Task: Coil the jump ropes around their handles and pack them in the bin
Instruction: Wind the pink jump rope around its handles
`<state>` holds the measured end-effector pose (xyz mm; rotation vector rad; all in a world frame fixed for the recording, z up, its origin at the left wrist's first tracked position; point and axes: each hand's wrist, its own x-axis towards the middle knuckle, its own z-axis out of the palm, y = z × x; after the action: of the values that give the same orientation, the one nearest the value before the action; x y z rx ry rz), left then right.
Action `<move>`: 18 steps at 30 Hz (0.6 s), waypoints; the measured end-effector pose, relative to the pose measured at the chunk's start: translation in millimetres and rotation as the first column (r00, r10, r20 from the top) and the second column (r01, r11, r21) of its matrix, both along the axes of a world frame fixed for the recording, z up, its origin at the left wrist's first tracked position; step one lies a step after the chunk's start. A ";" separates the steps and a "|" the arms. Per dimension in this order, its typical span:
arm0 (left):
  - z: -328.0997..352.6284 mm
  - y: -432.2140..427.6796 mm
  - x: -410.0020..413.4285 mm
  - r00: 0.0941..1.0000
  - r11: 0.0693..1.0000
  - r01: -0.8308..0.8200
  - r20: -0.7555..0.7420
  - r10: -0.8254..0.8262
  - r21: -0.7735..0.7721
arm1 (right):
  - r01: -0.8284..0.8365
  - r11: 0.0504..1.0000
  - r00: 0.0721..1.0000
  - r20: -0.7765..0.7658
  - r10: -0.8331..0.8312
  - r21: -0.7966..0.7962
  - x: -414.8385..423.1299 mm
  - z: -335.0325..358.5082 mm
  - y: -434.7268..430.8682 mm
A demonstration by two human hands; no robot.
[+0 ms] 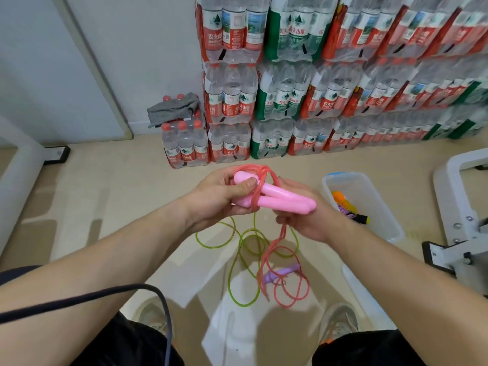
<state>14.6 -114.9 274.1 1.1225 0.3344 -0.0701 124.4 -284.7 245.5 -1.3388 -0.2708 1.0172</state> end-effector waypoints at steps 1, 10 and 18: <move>-0.1 -1.5 0.6 0.999 0.998 -0.054 0.005 0.054 -0.033 | 0.002 1.000 0.999 -0.044 -0.003 -0.010 -7.9 -1.3 3.6; -0.6 1.6 8.8 0.935 0.937 -0.350 -0.062 0.349 -0.010 | 0.026 0.985 0.936 0.351 0.035 -0.168 -46.2 -8.6 21.0; -11.1 3.6 11.4 0.870 0.868 -0.474 -0.071 0.487 0.146 | 0.030 0.741 0.335 0.705 0.625 -0.671 -58.3 11.2 16.8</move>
<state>26.1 -111.3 263.0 1.1312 0.7161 0.3414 66.0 -267.8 256.7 -2.4692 -1.2172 0.5278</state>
